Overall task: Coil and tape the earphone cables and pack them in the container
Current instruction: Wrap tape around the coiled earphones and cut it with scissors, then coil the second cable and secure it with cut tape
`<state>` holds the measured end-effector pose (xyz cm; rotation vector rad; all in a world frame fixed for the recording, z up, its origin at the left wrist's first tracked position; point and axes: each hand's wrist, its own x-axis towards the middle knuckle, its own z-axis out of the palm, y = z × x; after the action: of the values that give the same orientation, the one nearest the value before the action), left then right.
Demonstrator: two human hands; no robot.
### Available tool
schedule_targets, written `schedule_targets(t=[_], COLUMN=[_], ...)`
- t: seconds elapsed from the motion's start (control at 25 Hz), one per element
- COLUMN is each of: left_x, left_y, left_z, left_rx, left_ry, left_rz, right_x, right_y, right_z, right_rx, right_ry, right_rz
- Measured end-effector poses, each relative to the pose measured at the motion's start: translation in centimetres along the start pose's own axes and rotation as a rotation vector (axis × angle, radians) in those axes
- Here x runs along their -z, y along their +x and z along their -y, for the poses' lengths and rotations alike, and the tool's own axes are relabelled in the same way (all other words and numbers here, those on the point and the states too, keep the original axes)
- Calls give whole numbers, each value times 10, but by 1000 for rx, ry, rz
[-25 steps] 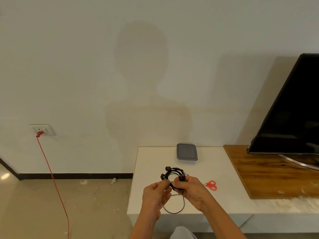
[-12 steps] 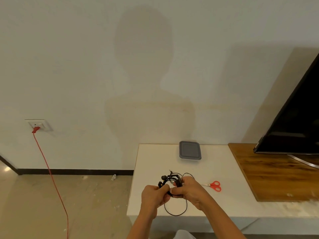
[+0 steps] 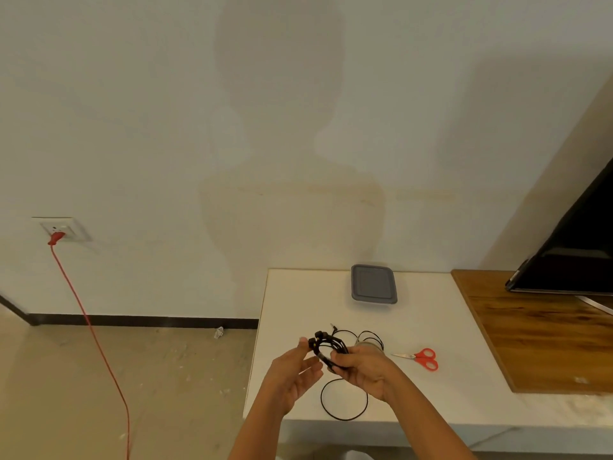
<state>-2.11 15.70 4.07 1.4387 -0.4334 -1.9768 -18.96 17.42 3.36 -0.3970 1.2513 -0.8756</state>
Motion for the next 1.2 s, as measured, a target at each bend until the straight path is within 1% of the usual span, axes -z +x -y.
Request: schedule_targets(t=[0.12, 0.2, 0.24, 0.28, 0.32, 0.4, 0.44, 0.48, 0.56, 0.64, 0.72, 0.8, 0.84, 0.88, 0.92, 0.96, 1.04, 1.12, 1.2], left_x=[13, 22, 27, 33, 38, 50, 55, 59, 65, 66, 63, 56, 50, 42, 34, 24, 6, -7, -13], left_y=[25, 43, 54, 65, 75, 94, 101, 107, 115, 119, 116, 104, 97, 88, 82, 77, 74, 74, 77], left_z=[-2, -1, 2, 5, 10, 21, 26, 30, 38, 43, 45, 46, 46, 46, 47, 50, 61, 75, 92], left_rx=[-15, -29, -44, -62, -81, -112, -131, -156, -223, -287, -319, -332, -365, -409, -455, -487, -499, -481, -469], left_ry=[42, 85, 91, 88, 91, 107, 123, 164, 308, 504, 642, 685, 690, 689, 701, 734, 890, 1088, 1249], left_rz=[-15, -55, -84, -117, -155, -229, -260, -297, -376, -465, -563, -659, -687, -683, -638, -558, -315, -78, 56], right_x=[-5, -8, -8, -8, -4, 8, 15, 23, 38, 53, 69, 83, 88, 90, 92, 92, 91, 94, 108], right_y=[18, 32, 41, 49, 57, 65, 66, 64, 60, 59, 62, 66, 68, 70, 74, 77, 79, 73, 60], right_z=[-2, -3, -6, -11, -18, -36, -48, -58, -75, -85, -88, -88, -86, -83, -81, -78, -75, -69, -59], right_rx=[-44, 9, 37, 65, 106, 233, 304, 379, 473, 497, 467, 400, 357, 323, 300, 296, 323, 353, 413], right_ry=[-88, -123, -119, -128, -194, -467, -580, -652, -705, -696, -671, -623, -614, -623, -647, -671, -649, -508, -372], right_rz=[41, 42, 10, -42, -126, -343, -424, -492, -611, -748, -852, -913, -921, -919, -904, -886, -857, -848, -892])
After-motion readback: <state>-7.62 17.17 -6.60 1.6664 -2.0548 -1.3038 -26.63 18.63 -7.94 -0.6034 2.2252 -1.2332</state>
